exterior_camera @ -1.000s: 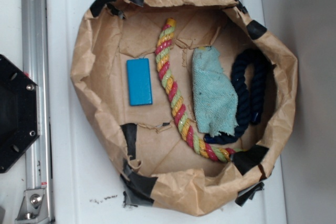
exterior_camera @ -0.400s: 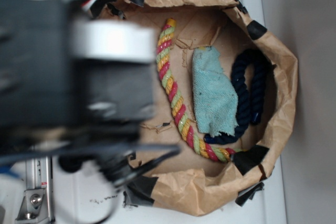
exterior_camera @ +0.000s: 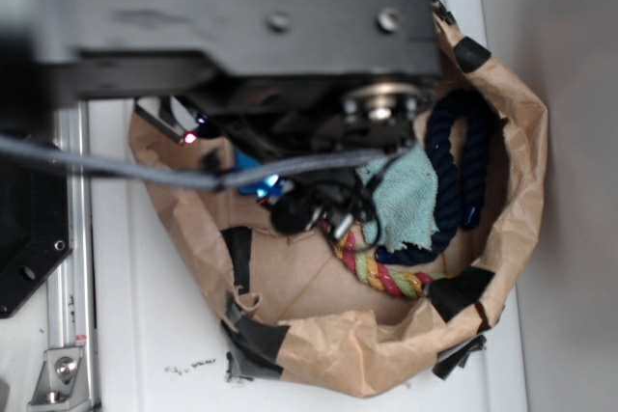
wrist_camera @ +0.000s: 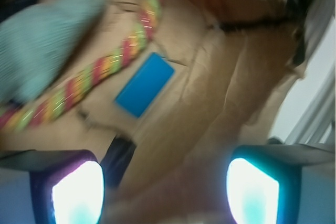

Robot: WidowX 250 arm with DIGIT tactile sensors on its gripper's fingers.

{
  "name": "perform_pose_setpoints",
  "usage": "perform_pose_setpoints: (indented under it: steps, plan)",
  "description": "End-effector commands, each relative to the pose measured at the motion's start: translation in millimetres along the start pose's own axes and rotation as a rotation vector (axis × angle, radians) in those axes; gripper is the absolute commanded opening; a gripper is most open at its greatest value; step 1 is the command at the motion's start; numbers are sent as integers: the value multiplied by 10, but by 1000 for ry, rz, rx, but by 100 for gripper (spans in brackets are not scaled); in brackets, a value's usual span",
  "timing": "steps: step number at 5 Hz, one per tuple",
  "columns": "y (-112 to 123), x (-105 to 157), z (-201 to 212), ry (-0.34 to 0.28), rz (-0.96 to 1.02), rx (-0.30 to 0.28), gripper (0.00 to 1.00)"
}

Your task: Grab the blue block.

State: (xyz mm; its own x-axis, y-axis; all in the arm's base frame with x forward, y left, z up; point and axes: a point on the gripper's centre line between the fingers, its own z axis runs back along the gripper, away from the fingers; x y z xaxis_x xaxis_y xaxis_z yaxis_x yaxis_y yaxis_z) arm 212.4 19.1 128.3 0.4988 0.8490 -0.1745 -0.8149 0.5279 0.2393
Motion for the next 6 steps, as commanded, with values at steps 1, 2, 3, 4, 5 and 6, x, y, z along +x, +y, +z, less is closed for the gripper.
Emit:
perform_pose_setpoints:
  steps: [1, 2, 3, 4, 5, 6]
  plan:
    - [132, 217, -37, -79, 71, -20, 100]
    - [132, 217, -37, -79, 71, -20, 100]
    - [132, 217, -37, -79, 71, -20, 100]
    - [132, 217, -37, -79, 71, -20, 100]
    - [-107, 281, -165, -152, 67, -100, 100]
    - [-250, 254, -304, -202, 61, -89, 100]
